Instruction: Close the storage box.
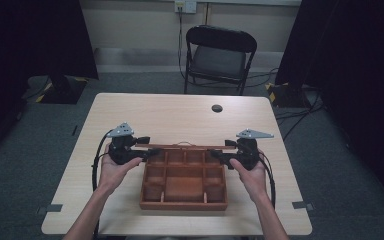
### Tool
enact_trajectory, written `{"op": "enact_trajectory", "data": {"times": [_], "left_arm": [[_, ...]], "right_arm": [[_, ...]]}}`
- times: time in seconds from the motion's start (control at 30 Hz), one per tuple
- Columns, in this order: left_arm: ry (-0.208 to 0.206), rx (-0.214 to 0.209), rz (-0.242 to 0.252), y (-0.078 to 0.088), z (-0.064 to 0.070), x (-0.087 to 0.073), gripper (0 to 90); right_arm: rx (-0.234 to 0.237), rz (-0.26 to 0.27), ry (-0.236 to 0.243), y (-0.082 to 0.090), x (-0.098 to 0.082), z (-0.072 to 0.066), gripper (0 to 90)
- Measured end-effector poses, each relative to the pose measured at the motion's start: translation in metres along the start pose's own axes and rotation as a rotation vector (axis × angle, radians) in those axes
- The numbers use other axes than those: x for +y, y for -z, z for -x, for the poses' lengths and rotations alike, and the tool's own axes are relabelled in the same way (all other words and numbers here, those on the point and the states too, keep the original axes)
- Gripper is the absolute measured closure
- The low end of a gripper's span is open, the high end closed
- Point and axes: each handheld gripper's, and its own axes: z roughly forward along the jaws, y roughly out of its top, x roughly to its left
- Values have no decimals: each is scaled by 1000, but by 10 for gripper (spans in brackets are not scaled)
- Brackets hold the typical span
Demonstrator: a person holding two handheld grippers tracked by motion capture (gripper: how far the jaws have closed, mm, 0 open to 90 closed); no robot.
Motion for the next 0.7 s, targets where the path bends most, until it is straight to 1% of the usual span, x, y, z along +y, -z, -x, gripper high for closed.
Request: {"op": "enact_trajectory", "data": {"times": [0.07,0.1,0.13,0.2,0.27,0.33,0.4,0.47,0.5,0.57,0.6,0.7], "left_arm": [[-2,-2,-6,0,1,-1,349],[-3,7,-11,1,1,-1,348],[-4,6,-3,1,1,-2,347],[-5,3,-6,1,2,-2,346],[-9,9,-12,1,3,-2,346],[-15,8,-14,2,3,-3,345],[-17,16,-11,2,4,-4,343],[-16,16,-14,2,6,-4,340],[-25,18,-19,2,6,-5,337],[-28,16,-23,2,8,-6,331],[-32,23,-22,2,9,-7,328],[-34,27,-16,3,11,-10,304]], "right_arm": [[-4,-5,5,1,0,-1,232],[-5,-6,2,2,0,-1,234],[-2,-10,-7,3,-1,0,248],[0,-21,-15,5,-3,1,252],[-6,-21,-17,8,-5,3,253],[-5,-18,-20,10,-7,3,261],[-3,-12,-25,13,-8,3,265],[7,-10,-26,15,-9,2,275],[6,-10,-26,16,-9,2,275],[12,-7,-29,17,-10,0,279],[14,-5,-29,17,-10,0,280],[11,-14,-25,16,-11,-3,280]]}}
